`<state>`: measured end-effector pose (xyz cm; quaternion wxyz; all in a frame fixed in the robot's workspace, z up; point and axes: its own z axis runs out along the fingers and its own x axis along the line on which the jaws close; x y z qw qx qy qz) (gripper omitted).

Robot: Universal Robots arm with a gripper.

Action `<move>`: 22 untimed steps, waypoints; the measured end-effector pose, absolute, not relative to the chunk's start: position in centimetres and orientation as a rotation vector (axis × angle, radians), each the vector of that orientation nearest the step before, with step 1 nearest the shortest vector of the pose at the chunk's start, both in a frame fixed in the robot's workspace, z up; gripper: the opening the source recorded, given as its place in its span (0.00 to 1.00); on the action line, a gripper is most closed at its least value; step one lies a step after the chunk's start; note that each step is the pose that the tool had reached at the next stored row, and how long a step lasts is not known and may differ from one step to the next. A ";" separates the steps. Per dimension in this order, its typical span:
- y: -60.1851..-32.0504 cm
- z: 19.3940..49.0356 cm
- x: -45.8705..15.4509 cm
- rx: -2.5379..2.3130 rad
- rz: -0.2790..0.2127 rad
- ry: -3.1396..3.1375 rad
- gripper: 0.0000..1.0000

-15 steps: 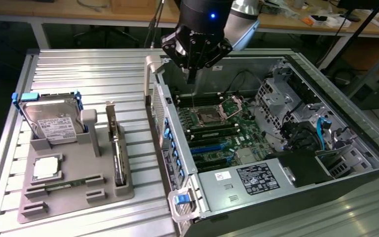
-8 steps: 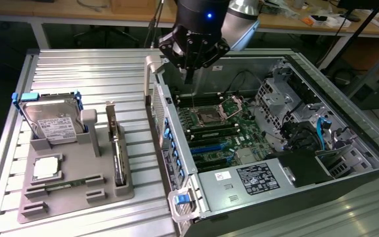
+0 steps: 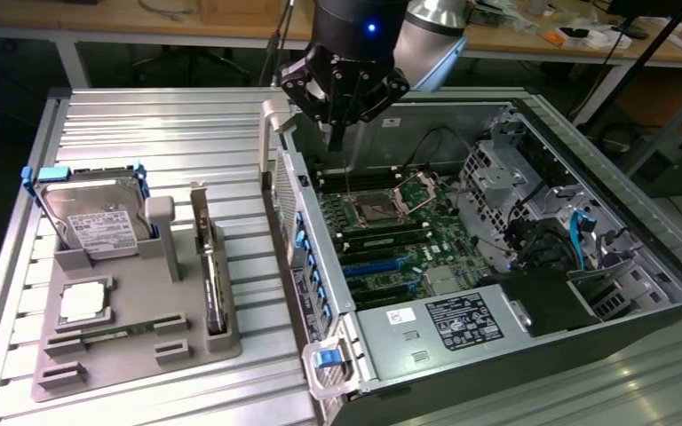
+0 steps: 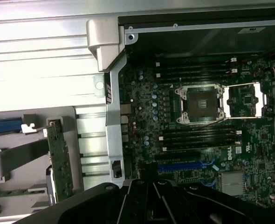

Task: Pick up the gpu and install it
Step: 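Reach for the gpu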

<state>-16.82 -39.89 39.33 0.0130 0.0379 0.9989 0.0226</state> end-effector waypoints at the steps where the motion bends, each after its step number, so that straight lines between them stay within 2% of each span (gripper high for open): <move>1: -39.9 39.3 -16.9 0.118 0.071 3.113 0.11; 22: -39.9 39.3 -17.9 0.118 0.071 3.112 0.11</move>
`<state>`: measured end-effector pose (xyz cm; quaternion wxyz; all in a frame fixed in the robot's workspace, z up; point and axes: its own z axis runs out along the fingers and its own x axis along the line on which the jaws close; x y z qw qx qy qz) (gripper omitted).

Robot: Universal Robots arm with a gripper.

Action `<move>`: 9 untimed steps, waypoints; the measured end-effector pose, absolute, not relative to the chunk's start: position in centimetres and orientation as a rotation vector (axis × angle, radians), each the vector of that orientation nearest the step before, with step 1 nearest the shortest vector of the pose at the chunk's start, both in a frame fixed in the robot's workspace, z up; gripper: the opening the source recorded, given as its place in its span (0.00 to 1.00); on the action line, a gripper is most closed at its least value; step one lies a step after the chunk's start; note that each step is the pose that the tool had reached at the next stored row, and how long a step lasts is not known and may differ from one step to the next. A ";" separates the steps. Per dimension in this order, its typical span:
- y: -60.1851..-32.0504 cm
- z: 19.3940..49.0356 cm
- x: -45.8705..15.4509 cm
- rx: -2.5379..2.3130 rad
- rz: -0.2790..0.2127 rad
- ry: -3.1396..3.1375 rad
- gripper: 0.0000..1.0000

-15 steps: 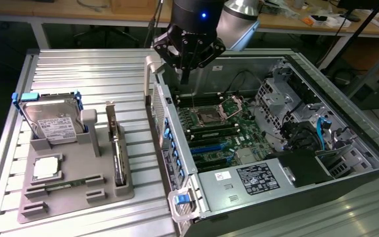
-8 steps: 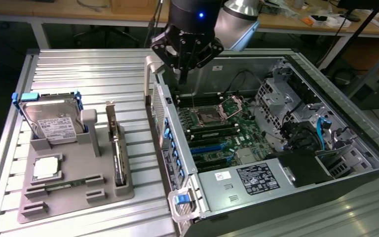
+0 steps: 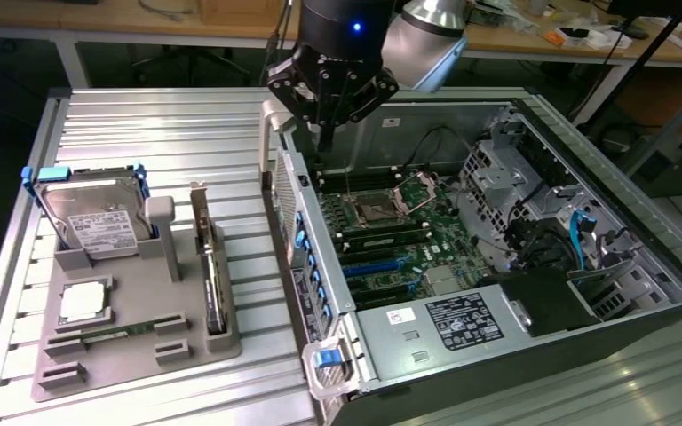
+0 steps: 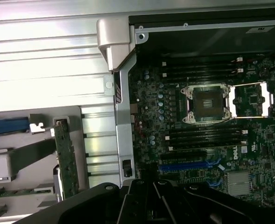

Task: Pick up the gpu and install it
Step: 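Reach for the gpu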

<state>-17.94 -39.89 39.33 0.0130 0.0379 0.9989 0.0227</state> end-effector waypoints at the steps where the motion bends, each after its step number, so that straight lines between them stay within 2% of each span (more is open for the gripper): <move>1: -39.9 39.3 -18.0 0.118 0.070 3.113 0.11; 9: -39.9 39.3 -18.5 0.118 0.071 3.113 0.11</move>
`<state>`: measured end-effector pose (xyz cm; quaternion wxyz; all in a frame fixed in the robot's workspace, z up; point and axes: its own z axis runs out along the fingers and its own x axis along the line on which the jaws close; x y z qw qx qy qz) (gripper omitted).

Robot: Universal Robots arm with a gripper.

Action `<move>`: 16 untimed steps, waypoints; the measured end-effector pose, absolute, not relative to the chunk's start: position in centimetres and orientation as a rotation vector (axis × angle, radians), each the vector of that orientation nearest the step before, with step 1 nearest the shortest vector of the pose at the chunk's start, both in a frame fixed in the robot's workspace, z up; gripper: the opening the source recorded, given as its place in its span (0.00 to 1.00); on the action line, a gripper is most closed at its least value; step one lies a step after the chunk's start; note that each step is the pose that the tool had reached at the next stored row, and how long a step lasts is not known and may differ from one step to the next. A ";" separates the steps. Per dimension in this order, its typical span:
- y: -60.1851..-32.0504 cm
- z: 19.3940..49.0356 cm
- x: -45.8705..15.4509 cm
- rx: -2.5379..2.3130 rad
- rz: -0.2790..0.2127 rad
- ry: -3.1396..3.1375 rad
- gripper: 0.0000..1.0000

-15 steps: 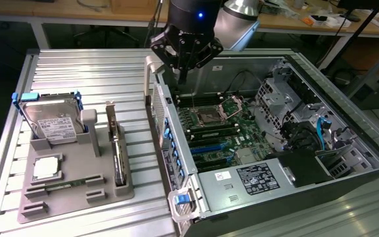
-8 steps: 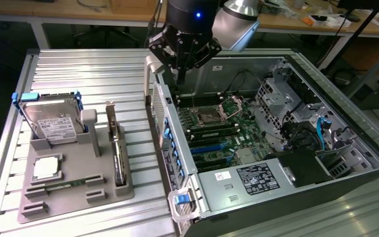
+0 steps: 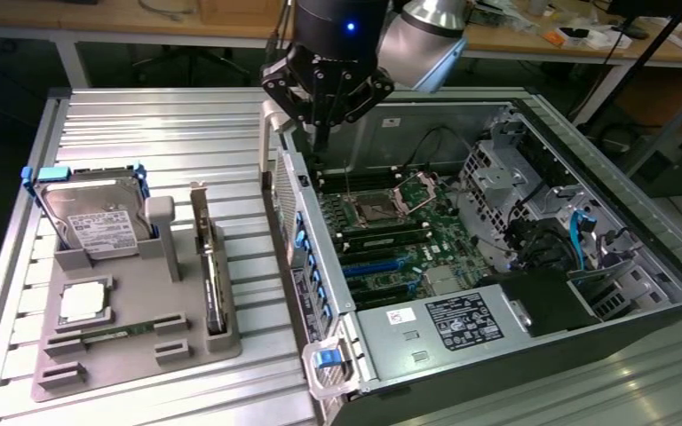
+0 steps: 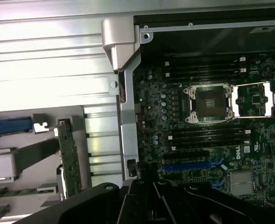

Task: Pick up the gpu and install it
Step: 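Reach for the gpu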

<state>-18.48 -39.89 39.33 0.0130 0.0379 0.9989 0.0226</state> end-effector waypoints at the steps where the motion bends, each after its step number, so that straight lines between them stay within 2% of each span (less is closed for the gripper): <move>1: -39.9 39.3 -18.5 0.118 0.071 3.112 0.11; 16: -39.9 39.3 -19.4 0.118 0.071 3.113 0.11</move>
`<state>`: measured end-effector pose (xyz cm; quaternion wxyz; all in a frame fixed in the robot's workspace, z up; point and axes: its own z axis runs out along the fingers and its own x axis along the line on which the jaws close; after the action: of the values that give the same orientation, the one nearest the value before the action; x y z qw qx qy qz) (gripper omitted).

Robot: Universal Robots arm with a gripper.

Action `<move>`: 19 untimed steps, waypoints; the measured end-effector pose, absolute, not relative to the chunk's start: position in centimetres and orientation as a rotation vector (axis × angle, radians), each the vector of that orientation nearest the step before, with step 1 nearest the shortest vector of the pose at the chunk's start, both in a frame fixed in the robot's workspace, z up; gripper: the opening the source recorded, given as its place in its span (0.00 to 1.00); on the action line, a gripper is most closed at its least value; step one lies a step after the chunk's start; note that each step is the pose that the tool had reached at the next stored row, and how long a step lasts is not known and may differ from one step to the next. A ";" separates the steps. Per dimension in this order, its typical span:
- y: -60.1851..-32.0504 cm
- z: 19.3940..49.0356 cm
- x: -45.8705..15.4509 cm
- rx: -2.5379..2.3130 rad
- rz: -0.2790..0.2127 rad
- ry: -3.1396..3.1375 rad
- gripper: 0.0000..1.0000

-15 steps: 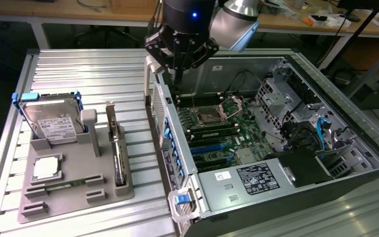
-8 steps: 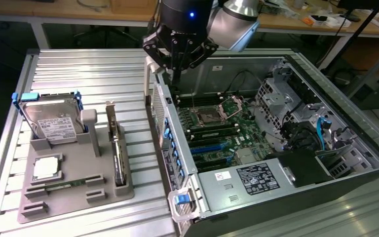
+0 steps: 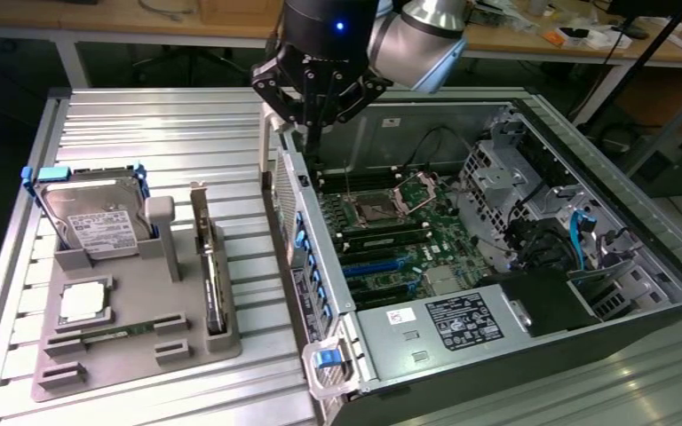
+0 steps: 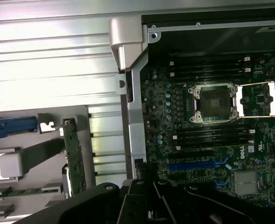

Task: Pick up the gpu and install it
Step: 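Reach for the gpu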

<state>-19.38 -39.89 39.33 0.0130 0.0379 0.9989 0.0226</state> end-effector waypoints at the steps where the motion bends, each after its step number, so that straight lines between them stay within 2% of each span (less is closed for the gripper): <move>1: -39.9 39.3 -19.5 0.118 0.071 3.112 0.11; 19: -39.9 39.3 -21.4 0.118 0.070 3.113 0.11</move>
<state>-21.35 -39.90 39.33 0.0130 0.0378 0.9989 0.0226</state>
